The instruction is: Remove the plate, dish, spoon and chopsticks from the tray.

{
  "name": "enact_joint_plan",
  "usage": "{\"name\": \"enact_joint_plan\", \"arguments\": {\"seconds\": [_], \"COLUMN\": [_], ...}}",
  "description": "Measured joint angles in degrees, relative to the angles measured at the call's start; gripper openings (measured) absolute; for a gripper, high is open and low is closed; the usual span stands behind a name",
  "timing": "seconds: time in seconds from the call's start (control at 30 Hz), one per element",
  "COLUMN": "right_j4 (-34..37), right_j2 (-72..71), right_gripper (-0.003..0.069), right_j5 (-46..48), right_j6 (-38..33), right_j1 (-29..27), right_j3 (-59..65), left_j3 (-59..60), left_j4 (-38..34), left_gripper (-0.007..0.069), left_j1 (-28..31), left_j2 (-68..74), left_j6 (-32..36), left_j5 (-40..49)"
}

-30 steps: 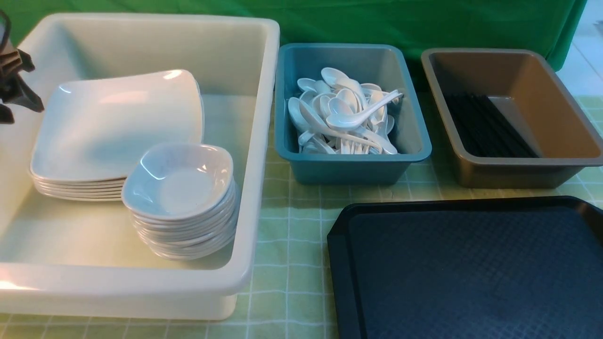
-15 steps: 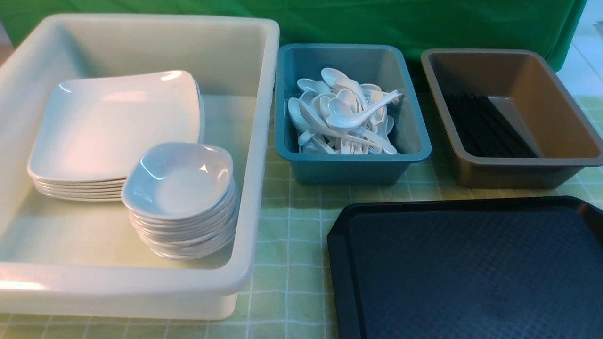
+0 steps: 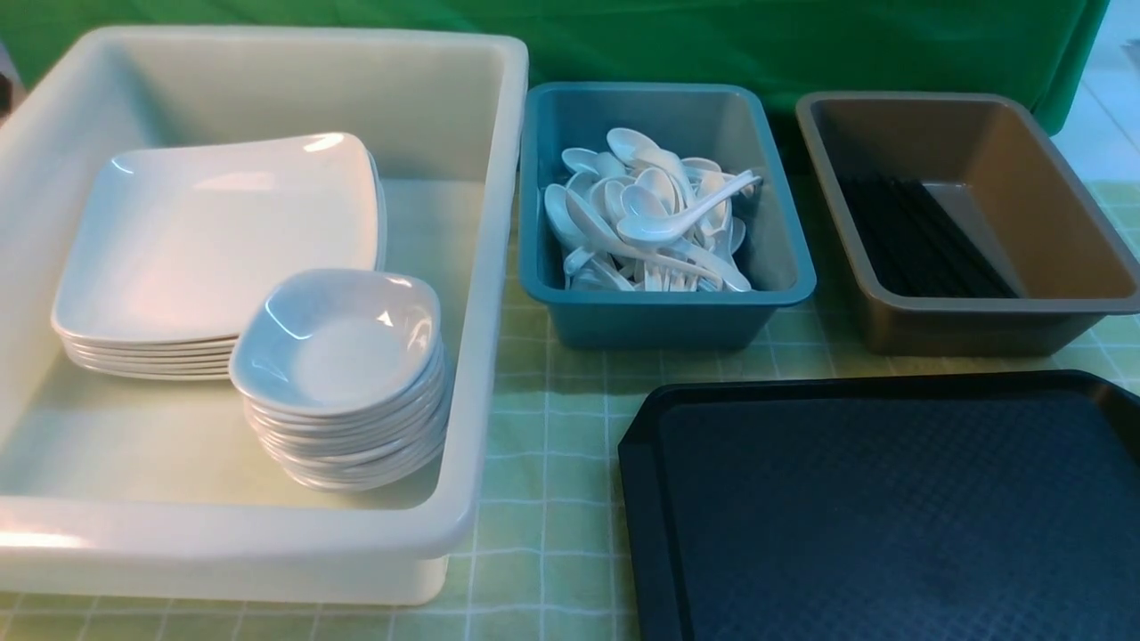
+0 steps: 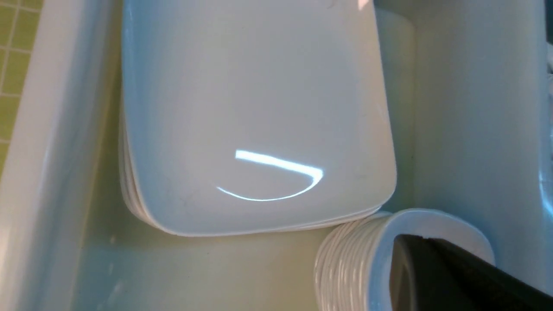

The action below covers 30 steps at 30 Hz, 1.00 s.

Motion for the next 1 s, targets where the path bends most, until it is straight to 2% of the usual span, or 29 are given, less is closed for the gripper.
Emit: {"name": "enact_joint_plan", "arguments": {"seconds": [0.13, 0.4, 0.63, 0.87, 0.97, 1.0], "right_j4": [0.05, 0.0, 0.0, 0.06, 1.12, 3.63], "right_j2": [1.22, 1.3, 1.3, 1.3, 1.34, 1.58], "right_gripper": [0.0012, 0.0036, 0.0053, 0.0067, 0.0069, 0.0072], "right_j5": [-7.0, -8.05, -8.16, -8.22, -8.74, -9.95], "right_j6": [0.39, 0.39, 0.39, 0.39, 0.39, 0.39], "right_j1": [0.0, 0.0, 0.0, 0.0, 0.0, 0.0], "right_j3": [2.79, 3.3, 3.3, 3.43, 3.91, 5.02], "left_j3": [0.43, 1.59, 7.93, 10.88, 10.88, 10.88], "left_j4": [-0.29, -0.07, -5.12, -5.5, -5.5, -5.5], "left_gripper": [-0.0013, -0.0013, -0.0013, -0.0013, -0.0013, -0.0013], "left_j1": [0.0, 0.0, -0.04, -0.11, -0.11, -0.11], "left_j2": [-1.27, -5.39, -13.21, -18.27, -18.92, -19.21], "left_j6": [0.95, 1.02, 0.83, 0.83, 0.83, 0.83], "left_j5": [0.07, 0.07, 0.13, 0.19, 0.24, 0.24]}}
